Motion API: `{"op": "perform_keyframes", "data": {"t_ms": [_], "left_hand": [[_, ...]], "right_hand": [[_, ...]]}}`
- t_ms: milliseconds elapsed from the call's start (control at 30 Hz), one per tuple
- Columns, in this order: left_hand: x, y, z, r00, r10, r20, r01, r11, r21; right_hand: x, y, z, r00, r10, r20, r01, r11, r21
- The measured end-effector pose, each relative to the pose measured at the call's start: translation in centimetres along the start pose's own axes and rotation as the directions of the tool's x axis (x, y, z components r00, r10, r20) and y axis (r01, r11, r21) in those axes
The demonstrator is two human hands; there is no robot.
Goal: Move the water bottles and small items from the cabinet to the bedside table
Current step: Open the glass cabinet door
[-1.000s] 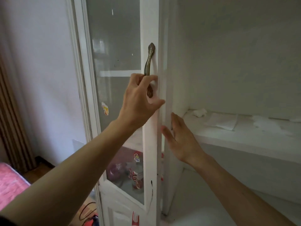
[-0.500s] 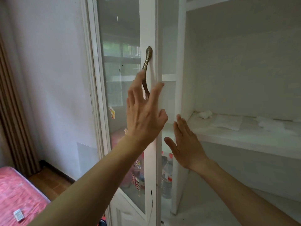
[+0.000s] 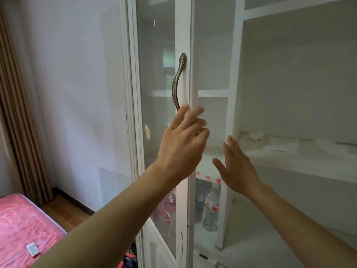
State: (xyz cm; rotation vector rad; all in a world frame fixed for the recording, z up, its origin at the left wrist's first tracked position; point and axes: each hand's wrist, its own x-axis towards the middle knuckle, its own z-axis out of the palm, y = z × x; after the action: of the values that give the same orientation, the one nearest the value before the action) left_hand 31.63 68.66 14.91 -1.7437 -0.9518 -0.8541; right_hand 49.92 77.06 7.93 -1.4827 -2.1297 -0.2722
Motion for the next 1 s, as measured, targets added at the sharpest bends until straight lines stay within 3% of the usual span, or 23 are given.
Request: {"op": "perform_keyframes", "data": {"t_ms": [233, 533, 867, 1000], "left_hand": [[-1.9, -1.6, -2.9, 0.999, -0.001, -0.038, 0.003, 0.998, 0.057], [-5.5, -4.0, -5.8, 0.988, -0.063, -0.139, 0.063, 0.998, -0.005], [-12.9, -3.8, -7.0, 0.996, -0.087, 0.03, 0.088, 0.996, -0.028], [-14.0, -4.9, -7.9, 0.991, -0.133, 0.029, 0.134, 0.991, -0.004]], "right_hand": [[0.0, -0.9, 0.5, 0.998, 0.057, 0.023, -0.056, 0.998, -0.034], [-0.5, -1.7, 1.7, 0.996, 0.087, 0.03, -0.085, 0.993, -0.084], [-1.8, -2.2, 3.1, 0.986, 0.128, 0.102, -0.116, 0.986, -0.119], [-2.3, -2.7, 3.5, 0.979, 0.135, 0.15, -0.123, 0.989, -0.087]]}}
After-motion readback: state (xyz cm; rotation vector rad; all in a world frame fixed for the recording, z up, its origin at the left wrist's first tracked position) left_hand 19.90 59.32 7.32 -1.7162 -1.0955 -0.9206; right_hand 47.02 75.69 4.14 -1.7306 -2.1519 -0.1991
